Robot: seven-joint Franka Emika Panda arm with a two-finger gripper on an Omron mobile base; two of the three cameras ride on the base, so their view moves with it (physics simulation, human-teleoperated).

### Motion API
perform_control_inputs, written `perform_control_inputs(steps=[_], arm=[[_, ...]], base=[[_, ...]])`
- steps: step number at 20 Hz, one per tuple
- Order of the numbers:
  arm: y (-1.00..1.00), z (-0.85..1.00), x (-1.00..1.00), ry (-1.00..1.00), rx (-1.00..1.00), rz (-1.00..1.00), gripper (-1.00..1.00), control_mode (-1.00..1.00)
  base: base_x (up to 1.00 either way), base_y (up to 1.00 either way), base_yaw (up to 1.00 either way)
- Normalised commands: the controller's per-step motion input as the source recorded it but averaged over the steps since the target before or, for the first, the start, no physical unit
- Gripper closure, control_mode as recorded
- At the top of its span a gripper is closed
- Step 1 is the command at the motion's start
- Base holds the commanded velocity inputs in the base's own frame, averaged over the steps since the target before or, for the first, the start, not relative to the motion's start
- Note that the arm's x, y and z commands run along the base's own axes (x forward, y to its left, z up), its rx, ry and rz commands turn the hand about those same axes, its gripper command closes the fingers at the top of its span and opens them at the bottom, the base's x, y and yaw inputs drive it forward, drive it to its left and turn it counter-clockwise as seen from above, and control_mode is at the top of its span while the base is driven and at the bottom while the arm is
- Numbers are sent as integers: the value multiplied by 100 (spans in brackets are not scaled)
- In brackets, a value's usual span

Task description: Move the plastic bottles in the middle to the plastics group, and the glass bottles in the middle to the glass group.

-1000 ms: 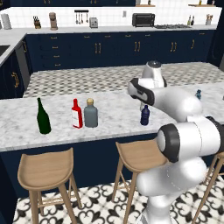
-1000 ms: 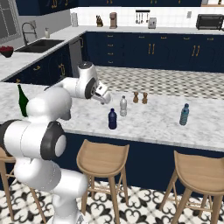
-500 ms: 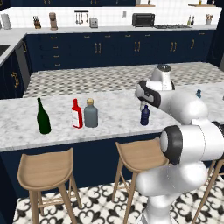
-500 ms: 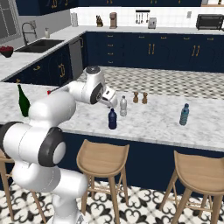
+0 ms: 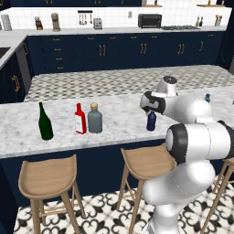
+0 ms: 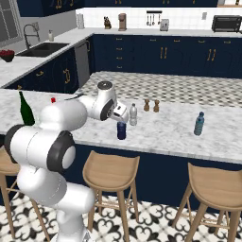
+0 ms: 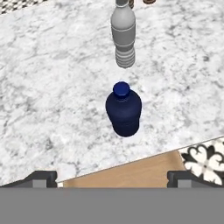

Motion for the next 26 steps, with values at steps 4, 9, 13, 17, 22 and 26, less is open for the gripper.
perform_control_inputs(steps=[4, 9, 13, 17, 22, 26], arm=[[0, -31, 25, 6, 0, 1, -100, -100], [-1, 1, 23, 12, -6, 0, -100, -100], [-23, -4, 1, 2, -2, 1, -100, -100], [-12, -11, 16, 0, 0, 2, -100, -100], [-6, -13, 28, 0, 0, 0, -100, -100], [0, -19, 4, 0, 0, 1, -100, -100]], base=[[0, 0, 0], [0, 0, 0], [0, 0, 0], [0, 0, 0], [0, 0, 0], [0, 0, 0]])
